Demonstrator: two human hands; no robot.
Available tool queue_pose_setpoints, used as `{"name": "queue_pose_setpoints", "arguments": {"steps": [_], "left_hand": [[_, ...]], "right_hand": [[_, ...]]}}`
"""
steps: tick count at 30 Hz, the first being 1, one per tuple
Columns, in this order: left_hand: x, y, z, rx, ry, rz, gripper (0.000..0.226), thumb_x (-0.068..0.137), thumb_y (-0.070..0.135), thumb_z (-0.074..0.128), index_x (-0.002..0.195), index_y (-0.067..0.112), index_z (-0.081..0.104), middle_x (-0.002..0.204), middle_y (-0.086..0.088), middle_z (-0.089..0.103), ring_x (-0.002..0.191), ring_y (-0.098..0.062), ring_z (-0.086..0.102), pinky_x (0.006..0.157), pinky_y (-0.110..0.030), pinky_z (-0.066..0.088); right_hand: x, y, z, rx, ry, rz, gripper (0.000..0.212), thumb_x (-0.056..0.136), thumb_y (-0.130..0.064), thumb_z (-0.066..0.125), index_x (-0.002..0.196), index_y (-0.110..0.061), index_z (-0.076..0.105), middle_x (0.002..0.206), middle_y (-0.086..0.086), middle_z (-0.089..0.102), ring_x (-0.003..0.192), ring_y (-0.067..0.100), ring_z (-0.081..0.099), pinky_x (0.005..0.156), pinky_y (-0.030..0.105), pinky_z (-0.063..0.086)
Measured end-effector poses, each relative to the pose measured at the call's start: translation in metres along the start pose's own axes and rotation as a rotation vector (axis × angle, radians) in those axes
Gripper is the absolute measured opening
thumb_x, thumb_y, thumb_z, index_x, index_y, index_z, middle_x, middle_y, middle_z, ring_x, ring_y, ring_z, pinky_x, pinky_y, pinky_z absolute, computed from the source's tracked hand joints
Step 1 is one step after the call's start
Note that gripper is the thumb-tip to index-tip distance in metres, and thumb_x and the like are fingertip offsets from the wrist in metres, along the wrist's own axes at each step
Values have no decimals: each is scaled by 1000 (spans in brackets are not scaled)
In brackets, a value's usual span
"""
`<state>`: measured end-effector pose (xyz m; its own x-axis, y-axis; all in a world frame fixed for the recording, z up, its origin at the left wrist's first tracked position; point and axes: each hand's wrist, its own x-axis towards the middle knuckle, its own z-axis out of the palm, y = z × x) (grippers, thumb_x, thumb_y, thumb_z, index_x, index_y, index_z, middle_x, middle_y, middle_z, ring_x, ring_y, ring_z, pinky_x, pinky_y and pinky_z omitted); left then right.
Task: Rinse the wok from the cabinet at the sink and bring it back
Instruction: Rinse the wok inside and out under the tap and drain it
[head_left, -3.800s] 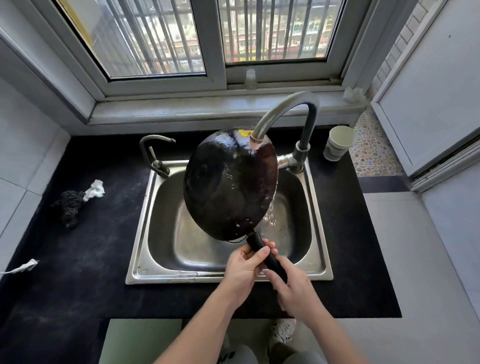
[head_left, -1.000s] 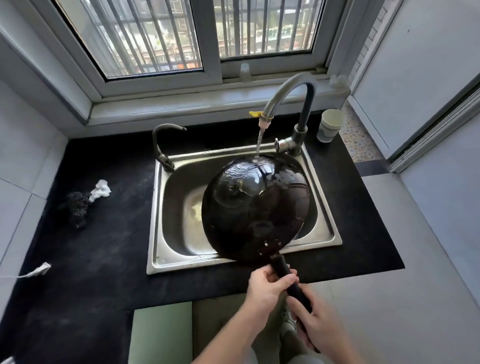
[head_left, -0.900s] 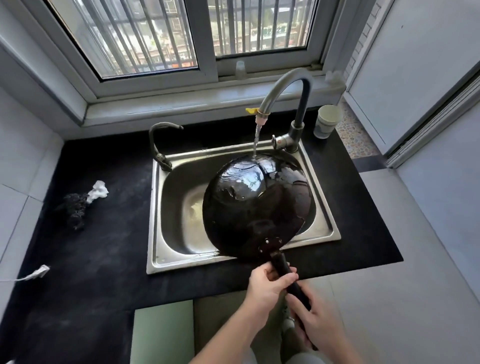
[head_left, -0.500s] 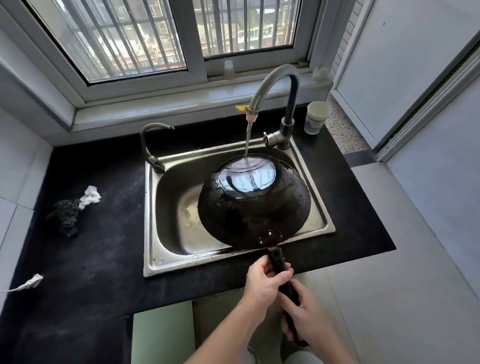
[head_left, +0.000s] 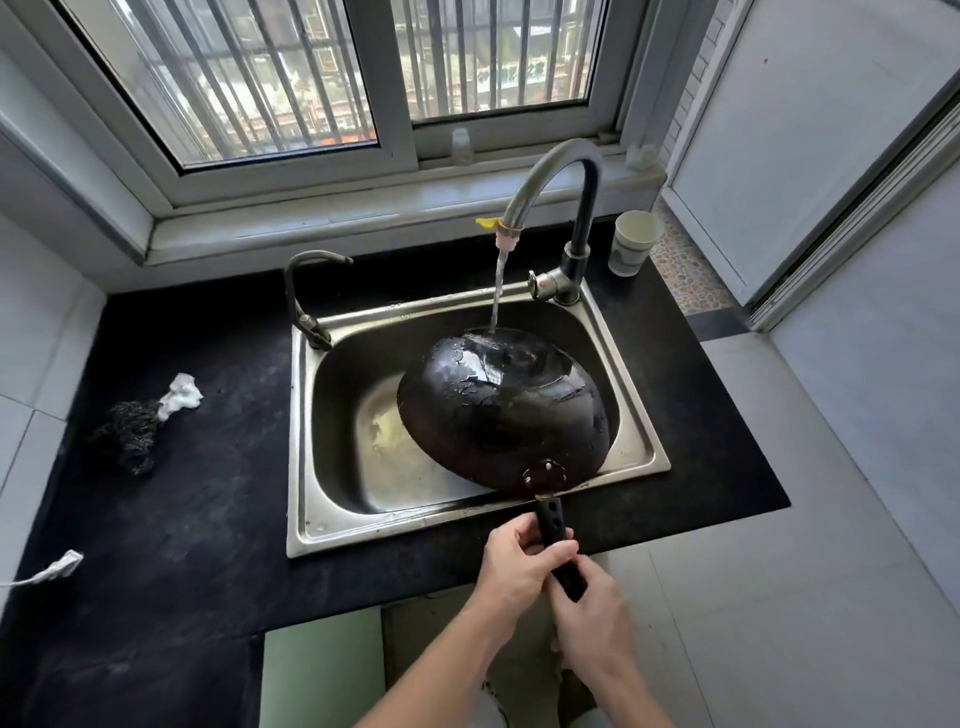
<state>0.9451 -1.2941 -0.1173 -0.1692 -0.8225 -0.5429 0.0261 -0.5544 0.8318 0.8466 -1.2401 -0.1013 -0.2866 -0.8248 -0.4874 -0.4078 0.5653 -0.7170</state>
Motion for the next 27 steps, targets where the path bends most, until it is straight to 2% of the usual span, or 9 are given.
{"name": "queue_pose_setpoints", "arguments": {"steps": [3,5,8,13,16,20,23,27], "left_hand": [[3,5,-2,-145,-80,-26,15,81,9,76,96,9,75,104,-15,76,104,-29,71,95,-40,55],[7,9,0,-258,-130,-76,14,87,5,69,101,6,73,109,-17,74,108,-30,69,99,-43,52],[11,15,4,-307,-174,-119,15,92,2,61,104,4,70,112,-16,73,110,-29,68,98,-45,53],[17,22,4,-235,-163,-129,11,91,6,64,98,8,74,101,-12,76,103,-26,70,95,-47,54],[22,23,7,-183,-120,-128,10,88,9,70,96,7,75,97,-15,76,97,-25,71,91,-43,57],[27,26,13,-175,-58,-136,20,84,10,74,98,-3,73,89,-15,74,85,-24,68,83,-35,56],[30,30,17,-155,-64,-129,23,85,12,73,100,-5,72,88,-14,74,84,-22,69,84,-34,56],[36,35,21,-200,-97,-151,18,91,14,66,99,-1,73,88,-13,74,87,-23,69,88,-38,55]], "right_hand": [[1,-1,-3,112,-14,0,7,96,-27,64,95,-27,71,54,0,67,41,12,61,43,25,49],[3,-2,-5,185,-28,-2,8,97,-26,64,91,-27,70,46,6,62,31,16,53,34,26,43],[9,-3,-6,226,-53,6,9,98,-25,63,92,-28,68,44,8,59,31,19,49,33,28,42],[18,-2,-7,278,-83,23,11,97,-29,63,90,-24,70,42,7,56,34,24,49,36,29,41],[23,-5,-9,318,-102,38,18,97,-28,64,85,-15,69,45,8,55,35,24,46,35,27,38],[29,-10,-14,383,-134,79,25,99,-23,62,82,-4,66,48,10,53,33,19,43,32,23,34],[33,-13,-20,422,-155,103,29,99,-24,61,83,-1,65,51,10,54,33,17,43,32,23,34],[40,-15,-28,499,-175,118,35,97,-25,64,73,1,61,51,11,52,30,17,41,32,19,32]]}}
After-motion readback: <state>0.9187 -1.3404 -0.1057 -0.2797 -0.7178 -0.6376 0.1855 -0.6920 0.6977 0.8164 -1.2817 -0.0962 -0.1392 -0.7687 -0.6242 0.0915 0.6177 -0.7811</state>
